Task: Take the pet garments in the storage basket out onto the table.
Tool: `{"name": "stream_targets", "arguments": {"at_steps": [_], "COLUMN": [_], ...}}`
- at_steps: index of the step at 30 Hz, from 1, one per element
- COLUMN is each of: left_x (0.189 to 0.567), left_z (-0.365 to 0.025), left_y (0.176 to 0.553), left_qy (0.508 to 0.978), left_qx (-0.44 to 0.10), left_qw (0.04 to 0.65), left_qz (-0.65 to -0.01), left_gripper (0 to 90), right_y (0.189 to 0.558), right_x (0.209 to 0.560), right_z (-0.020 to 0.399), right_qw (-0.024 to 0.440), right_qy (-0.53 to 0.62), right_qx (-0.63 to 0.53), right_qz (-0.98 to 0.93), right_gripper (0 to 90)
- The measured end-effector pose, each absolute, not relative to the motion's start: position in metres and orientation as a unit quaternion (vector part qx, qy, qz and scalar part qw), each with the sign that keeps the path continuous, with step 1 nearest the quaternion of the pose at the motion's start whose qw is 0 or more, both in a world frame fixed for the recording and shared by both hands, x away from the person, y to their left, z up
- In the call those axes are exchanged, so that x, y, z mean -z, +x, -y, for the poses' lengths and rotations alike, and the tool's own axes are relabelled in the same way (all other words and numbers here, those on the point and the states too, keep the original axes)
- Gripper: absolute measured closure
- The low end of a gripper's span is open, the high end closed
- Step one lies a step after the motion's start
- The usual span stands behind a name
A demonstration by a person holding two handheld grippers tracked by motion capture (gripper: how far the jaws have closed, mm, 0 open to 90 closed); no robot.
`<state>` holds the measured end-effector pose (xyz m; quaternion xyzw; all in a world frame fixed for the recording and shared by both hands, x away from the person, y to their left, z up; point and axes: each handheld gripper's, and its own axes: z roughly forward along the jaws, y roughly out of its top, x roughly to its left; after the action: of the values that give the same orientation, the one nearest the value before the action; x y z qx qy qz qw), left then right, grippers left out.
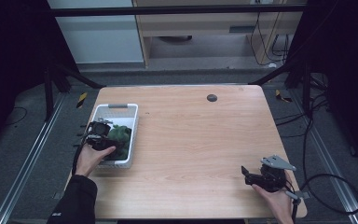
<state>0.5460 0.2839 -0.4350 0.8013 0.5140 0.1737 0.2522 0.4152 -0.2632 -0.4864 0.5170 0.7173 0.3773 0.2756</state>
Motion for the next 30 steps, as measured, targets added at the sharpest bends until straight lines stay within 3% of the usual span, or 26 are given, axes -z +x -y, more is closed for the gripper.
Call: {"name": "stream_targets", "arguments": {"at_steps": [8,10,11,14,16,19,30], "left_x": [0.4417,0.4434,0.4437,0.4447,0.4452,0.4456,0.4418], "left_z": [-0.2826,-0.2815,-0.2813,-0.2807,-0.2808,-0.282,-0.2854], "left_y": [0.547,0.5469,0.5468,0.5471,0.5474,0.5475,0.543], "left_qy": [0.806,0.807,0.808,0.811,0.81,0.807,0.805], "left_qx": [-0.158,-0.158,-0.155,-0.149,-0.141,-0.132,-0.133], "left_qw": [0.238,0.232,0.232,0.224,0.223,0.226,0.238], "left_qz": [-0.519,-0.519,-0.519,-0.519,-0.524,-0.53,-0.528], "left_gripper": [26.4,34.3,45.3,51.3,62.1,70.5,80.8], "right_y": [0.4162,0.4159,0.4161,0.4159,0.4164,0.4163,0.4161], "right_x": [0.4872,0.487,0.4871,0.4867,0.487,0.4869,0.4865], "right_z": [0.2634,0.2629,0.2636,0.2634,0.2636,0.2633,0.2635], "right_qw": [0.276,0.272,0.275,0.273,0.275,0.274,0.271], "right_qy": [0.513,0.516,0.514,0.516,0.514,0.514,0.518], "right_qx": [-0.375,-0.376,-0.375,-0.376,-0.375,-0.375,-0.375], "right_qz": [-0.721,-0.72,-0.721,-0.72,-0.721,-0.721,-0.72], "right_gripper": [8.7,8.7,8.6,8.6,8.6,8.7,8.4]}}
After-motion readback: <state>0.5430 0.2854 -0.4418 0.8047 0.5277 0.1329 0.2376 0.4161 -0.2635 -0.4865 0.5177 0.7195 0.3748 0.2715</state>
